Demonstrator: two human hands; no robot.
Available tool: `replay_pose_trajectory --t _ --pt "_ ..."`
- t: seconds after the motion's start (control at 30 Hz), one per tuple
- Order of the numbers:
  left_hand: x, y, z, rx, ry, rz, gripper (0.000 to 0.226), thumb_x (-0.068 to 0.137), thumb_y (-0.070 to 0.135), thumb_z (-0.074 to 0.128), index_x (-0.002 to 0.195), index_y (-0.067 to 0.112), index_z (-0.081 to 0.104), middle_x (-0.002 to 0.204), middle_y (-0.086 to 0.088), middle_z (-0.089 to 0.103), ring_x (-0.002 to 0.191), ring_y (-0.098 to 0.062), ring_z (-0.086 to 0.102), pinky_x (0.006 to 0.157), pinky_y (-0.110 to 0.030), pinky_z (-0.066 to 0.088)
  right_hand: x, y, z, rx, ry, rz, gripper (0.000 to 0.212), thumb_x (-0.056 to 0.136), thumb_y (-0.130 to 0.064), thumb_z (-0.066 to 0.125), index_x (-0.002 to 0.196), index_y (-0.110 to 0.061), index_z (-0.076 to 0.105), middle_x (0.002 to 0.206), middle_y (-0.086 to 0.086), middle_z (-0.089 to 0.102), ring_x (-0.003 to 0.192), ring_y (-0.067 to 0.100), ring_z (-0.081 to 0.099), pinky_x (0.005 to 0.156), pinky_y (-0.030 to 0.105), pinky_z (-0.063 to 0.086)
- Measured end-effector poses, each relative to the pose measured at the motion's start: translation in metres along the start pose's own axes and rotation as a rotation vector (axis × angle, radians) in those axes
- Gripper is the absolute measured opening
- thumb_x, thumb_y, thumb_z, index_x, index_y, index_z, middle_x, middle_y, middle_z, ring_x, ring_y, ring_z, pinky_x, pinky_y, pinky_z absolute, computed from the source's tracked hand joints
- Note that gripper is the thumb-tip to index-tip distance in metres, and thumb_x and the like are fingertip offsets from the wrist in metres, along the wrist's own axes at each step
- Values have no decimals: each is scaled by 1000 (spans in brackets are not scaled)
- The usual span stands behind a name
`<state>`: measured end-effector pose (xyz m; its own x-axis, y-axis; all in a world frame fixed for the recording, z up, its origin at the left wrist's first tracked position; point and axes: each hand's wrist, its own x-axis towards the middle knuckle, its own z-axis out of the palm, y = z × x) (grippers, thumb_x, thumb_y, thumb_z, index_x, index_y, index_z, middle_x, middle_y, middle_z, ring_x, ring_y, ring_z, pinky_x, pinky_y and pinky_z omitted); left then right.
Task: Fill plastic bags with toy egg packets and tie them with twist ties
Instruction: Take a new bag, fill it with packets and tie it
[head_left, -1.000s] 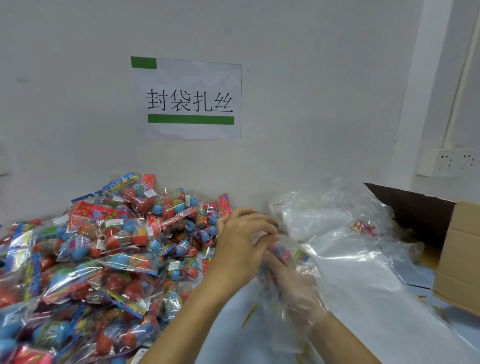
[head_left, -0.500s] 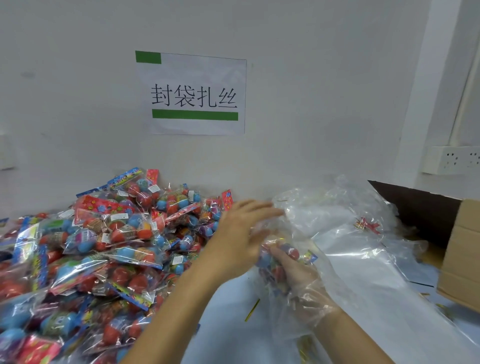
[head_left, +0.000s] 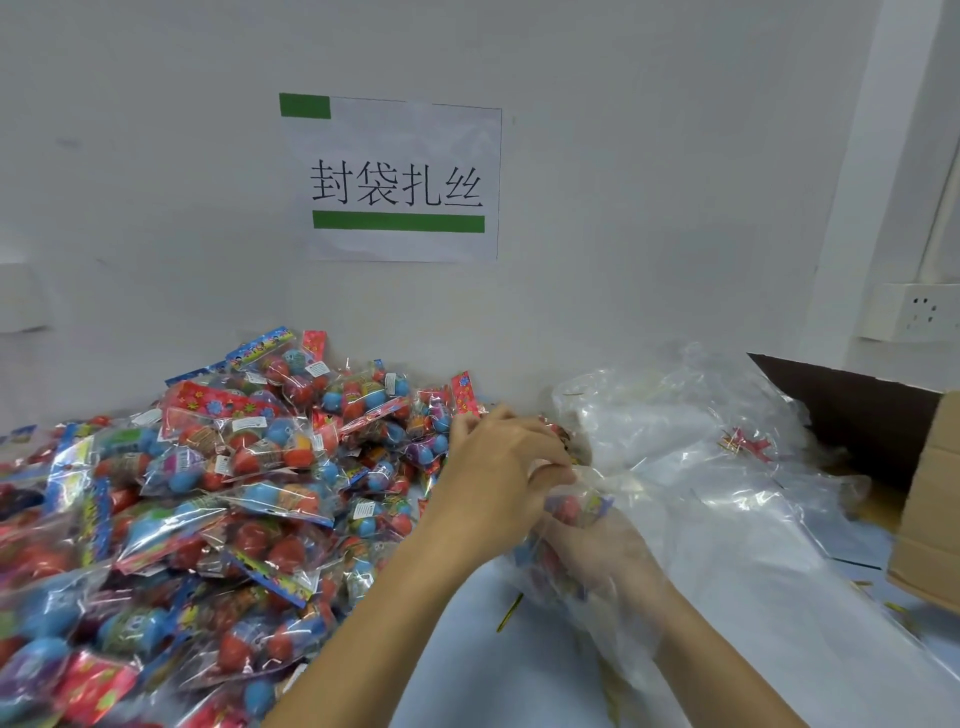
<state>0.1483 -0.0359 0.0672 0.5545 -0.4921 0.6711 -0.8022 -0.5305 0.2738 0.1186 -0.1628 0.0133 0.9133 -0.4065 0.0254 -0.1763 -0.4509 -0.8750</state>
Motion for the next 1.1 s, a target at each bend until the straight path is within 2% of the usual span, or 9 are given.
replay_pose_trajectory --t 0.13,0.23,0.47,0.6,0.67,0.73,0.9,1.0,1.1 --pt "-1 -13 0 -10 23 -74 10 91 29 70 90 28 80 102 16 73 104 -12 52 80 -29 16 -1 4 -9 207 -158 -38 25 88 -40 72 82 -16 71 70 -2 70 56 9 64 51 20 50" --pt "0 -19 0 -43 39 -79 8 90 28 72 89 28 80 99 16 73 103 -13 54 78 -28 16 -4 2 -14 283 -298 -86 15 96 -31 66 94 -16 70 84 -1 72 72 12 68 65 20 57" --pt "-1 -16 -1 26 36 -84 13 93 31 67 94 30 79 103 15 74 102 -14 55 84 -33 21 -8 -3 -14 16 -60 -222 31 93 -34 69 66 -28 54 42 -32 52 42 -16 52 40 2 36" --pt "-1 -18 -2 107 68 -148 15 95 28 64 100 28 79 104 12 74 104 -17 56 86 -32 27 -10 -10 -18 -73 -114 -213 38 101 -43 53 70 -21 52 42 -19 56 41 -10 53 41 6 37" --pt "-1 -18 -3 120 79 -181 16 96 25 64 99 27 79 100 11 75 102 -18 59 88 -33 31 -12 -13 -21 -154 -167 -211 43 103 -47 44 79 -14 57 57 -7 61 50 1 57 53 18 44" --pt "-1 -18 -4 116 93 -208 15 96 25 64 98 25 79 95 9 75 98 -19 63 93 -36 41 -12 -16 -26 -246 -176 -222 38 106 -35 41 80 -13 58 68 1 60 62 14 56 59 24 45" --pt "0 -20 -10 56 163 -271 15 97 19 62 94 16 76 90 1 75 91 -25 65 88 -41 48 -11 -20 -40 -258 77 -411 45 104 -17 35 59 -14 35 50 -8 39 48 11 32 42 20 27" --pt "1 -23 -14 12 237 -298 14 96 18 61 92 14 74 83 -2 73 85 -28 65 83 -43 50 -7 -20 -43 82 19 -458 42 104 -20 38 68 -14 58 64 -13 59 64 11 53 67 19 43" --pt "1 -30 -18 22 286 -333 13 96 22 61 90 16 71 81 -1 72 83 -28 64 78 -44 52 1 -18 -45 517 -93 -355 38 107 -21 38 112 -8 74 111 4 76 109 17 69 99 36 51"
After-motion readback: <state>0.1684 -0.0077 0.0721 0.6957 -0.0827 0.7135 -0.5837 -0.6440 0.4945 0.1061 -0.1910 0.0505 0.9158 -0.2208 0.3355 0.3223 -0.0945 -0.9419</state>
